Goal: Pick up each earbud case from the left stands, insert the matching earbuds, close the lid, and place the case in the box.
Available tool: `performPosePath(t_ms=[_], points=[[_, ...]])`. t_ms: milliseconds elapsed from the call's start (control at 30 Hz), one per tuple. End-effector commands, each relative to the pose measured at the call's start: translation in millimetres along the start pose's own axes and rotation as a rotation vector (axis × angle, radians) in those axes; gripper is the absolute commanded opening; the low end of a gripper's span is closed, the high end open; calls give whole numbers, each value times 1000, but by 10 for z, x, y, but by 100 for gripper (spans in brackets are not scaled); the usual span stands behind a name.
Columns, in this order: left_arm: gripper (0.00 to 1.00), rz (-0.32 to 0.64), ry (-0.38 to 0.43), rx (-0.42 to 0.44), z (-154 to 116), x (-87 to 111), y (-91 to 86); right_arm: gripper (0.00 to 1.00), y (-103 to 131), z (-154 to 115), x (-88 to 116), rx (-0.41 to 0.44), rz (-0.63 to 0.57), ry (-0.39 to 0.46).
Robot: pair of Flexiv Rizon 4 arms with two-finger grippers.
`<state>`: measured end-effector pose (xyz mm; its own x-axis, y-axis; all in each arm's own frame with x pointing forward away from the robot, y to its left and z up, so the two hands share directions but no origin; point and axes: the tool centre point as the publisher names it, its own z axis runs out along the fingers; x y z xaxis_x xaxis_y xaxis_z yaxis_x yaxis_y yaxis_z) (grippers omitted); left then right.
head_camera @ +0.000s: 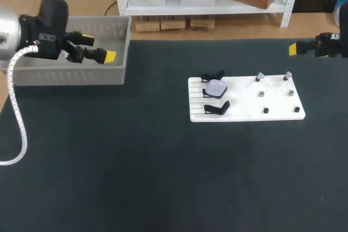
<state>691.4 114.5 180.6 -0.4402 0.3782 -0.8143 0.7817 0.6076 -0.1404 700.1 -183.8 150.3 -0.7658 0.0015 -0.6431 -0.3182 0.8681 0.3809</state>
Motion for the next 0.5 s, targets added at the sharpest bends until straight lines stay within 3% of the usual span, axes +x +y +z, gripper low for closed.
performPosePath(t_ms=[33,267,500], points=[[100,271,-29,219,152,-12,-11,100,-12,-1,1,-6,-1,1],[100,414,6,325,365,2,-167,100,-12,-1,1,-6,-1,1],[100,398,18,324,419,0,-172,100,-12,-1,1,-6,-1,1]])
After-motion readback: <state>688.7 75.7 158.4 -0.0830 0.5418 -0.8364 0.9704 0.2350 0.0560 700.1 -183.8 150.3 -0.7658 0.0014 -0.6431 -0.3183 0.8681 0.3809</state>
